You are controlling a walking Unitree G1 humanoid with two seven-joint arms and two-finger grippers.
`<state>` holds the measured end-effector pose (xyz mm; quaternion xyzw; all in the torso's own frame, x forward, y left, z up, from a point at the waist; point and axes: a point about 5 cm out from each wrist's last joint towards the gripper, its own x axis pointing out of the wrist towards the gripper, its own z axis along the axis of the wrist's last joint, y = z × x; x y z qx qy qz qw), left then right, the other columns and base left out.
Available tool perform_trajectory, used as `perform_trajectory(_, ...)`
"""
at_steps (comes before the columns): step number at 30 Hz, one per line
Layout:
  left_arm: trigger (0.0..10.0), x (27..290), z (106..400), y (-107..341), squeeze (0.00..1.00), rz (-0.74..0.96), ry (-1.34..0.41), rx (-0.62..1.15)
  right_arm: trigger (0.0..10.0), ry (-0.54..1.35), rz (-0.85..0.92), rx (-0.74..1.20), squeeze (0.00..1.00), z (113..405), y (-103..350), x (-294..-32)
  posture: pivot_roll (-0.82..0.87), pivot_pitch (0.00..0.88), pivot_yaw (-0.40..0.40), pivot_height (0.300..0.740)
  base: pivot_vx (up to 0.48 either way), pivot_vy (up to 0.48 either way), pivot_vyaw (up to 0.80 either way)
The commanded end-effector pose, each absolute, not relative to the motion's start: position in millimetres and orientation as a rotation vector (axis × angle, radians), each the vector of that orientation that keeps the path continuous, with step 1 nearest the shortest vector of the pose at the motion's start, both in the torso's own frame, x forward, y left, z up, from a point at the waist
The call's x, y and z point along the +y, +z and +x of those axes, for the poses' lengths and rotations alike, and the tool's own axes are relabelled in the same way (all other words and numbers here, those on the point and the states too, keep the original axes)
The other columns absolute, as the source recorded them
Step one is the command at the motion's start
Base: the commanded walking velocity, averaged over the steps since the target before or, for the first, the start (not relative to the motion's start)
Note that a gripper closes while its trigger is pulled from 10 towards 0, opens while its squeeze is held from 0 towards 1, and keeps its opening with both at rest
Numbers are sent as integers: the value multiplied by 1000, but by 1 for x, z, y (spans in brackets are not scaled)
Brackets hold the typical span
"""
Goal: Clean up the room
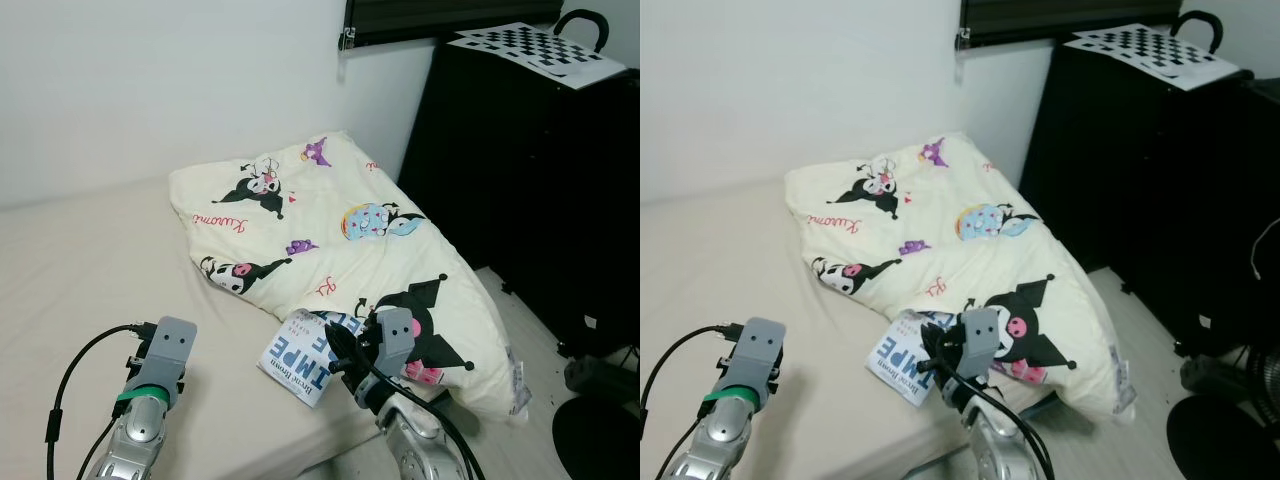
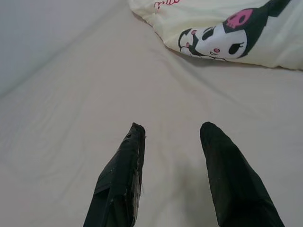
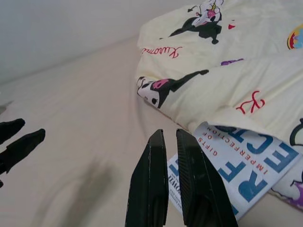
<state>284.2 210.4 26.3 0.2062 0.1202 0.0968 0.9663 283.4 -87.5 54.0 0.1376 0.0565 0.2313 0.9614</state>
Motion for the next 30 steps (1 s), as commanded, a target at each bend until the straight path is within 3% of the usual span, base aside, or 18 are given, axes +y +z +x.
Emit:
perform_trajectory(1,10000,209,281,22,0,404,192,265,10000,461,271,144,0,280,47,-88,-24,34,40,740,-409,0,0)
perform_trajectory(21,10000,209,281,22,0,396,194,268,10000,466,260,148,0,280,45,-89,-28,28,39,740,-406,0,0)
perform_trajectory(30,10000,211,279,19,0,389,205,288,10000,467,259,147,0,279,45,-89,-27,32,39,740,0,0,0)
